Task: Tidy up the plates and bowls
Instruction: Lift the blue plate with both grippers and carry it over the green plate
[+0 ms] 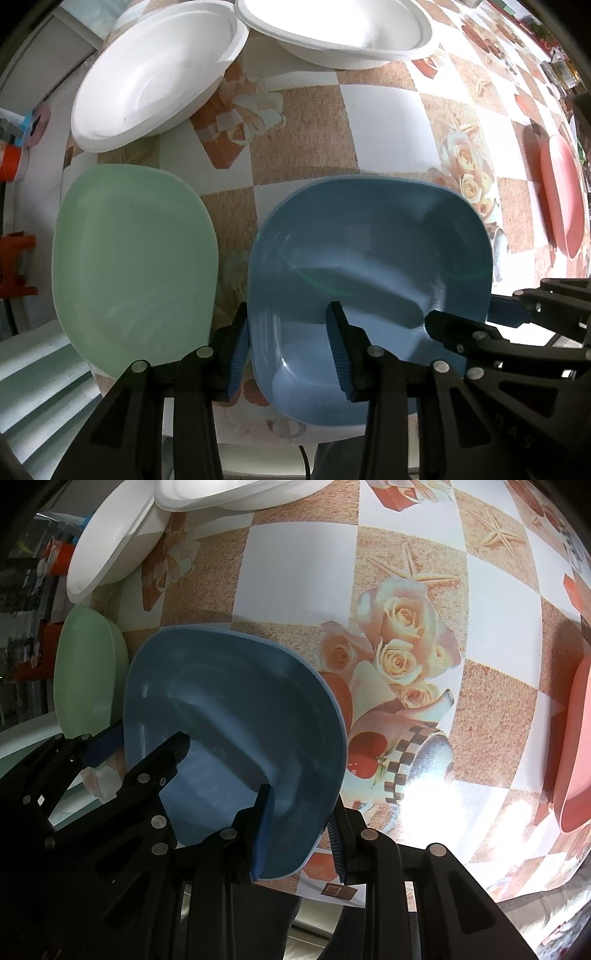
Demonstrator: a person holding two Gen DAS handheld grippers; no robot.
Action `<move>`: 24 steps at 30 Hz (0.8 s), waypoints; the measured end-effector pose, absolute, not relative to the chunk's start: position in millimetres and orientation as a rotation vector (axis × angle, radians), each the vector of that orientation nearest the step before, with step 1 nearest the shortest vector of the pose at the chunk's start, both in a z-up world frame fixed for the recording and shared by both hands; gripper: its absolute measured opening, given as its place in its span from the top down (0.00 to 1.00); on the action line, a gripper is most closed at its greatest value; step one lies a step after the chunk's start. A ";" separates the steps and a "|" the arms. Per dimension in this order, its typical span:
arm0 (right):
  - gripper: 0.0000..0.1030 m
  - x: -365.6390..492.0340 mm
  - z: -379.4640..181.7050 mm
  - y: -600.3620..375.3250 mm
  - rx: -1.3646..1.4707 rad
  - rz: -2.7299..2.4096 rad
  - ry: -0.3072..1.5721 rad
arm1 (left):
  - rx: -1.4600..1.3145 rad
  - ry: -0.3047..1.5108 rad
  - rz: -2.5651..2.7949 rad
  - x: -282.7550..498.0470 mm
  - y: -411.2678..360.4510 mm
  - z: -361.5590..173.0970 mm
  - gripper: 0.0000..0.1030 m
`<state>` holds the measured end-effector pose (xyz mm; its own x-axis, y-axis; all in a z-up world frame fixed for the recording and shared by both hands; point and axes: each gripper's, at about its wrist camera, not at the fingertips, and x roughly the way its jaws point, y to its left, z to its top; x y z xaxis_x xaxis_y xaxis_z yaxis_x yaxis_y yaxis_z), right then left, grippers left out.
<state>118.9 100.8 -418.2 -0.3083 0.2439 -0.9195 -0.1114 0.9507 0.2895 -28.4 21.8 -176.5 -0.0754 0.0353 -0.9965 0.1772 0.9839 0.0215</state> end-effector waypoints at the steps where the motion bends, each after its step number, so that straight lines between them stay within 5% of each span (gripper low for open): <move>1: 0.70 117.7 -418.1 101.0 0.102 0.353 1.857 | 0.163 1.652 -0.117 -29.3 21.5 -176.6 0.58; 24: 0.70 135.0 -355.9 102.0 0.063 0.439 1.790 | 0.123 1.578 -0.066 -35.5 53.7 -119.7 0.58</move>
